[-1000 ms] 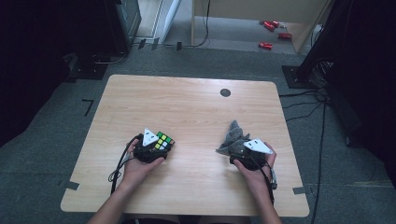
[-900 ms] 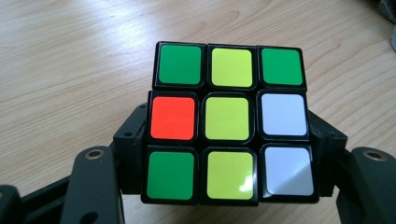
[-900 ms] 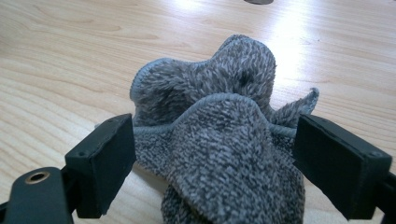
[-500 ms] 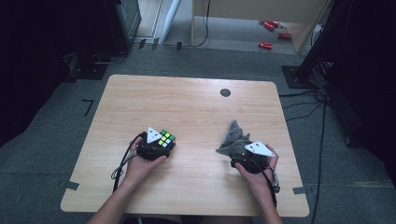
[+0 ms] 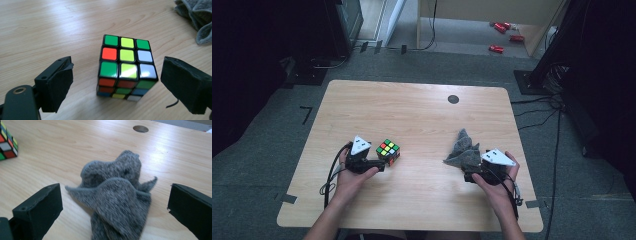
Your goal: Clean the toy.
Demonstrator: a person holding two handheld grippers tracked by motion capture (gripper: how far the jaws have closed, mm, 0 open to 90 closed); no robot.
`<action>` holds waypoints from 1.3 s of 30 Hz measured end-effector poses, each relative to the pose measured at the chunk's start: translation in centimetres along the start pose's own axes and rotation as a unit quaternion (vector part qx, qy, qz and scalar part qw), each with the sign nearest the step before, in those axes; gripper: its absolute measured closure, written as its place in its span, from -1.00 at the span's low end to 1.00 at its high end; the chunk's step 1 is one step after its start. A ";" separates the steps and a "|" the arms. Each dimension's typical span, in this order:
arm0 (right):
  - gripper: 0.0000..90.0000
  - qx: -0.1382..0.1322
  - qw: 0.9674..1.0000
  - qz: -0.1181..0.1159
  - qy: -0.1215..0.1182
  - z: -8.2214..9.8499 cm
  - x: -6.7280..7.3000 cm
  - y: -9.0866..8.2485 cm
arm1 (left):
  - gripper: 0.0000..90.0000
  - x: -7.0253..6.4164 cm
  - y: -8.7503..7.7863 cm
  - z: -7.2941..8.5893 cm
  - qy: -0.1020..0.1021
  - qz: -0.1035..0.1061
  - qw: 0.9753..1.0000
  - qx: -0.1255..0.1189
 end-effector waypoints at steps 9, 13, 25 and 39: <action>-1.00 0.017 1.000 0.002 0.001 2.1 -2.1 -1.8 | -0.78 1.1 -4.3 2.5 -0.013 -0.009 1.000 0.002; -1.00 0.034 0.999 -0.003 0.001 3.5 -2.5 -2.4 | -0.78 1.9 -6.1 4.0 -0.019 -0.022 1.000 0.010; -1.00 0.063 0.998 0.018 0.019 7.6 -5.7 -3.5 | -0.78 4.7 -10.2 8.4 -0.045 -0.064 0.997 0.027; -1.00 0.099 0.994 0.038 0.027 11.0 -7.8 -3.1 | -0.76 6.6 -10.5 11.5 -0.043 -0.102 0.990 0.087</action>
Point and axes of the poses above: each handheld gripper's, and its own axes: y roughly forward along the jaws, z roughly out of its underside, x roughly to its left, the point moved 10 cm from there along y, roughly forward along the jaws, and after that the axes turned 12 degrees about z, right-handed, at the moved point
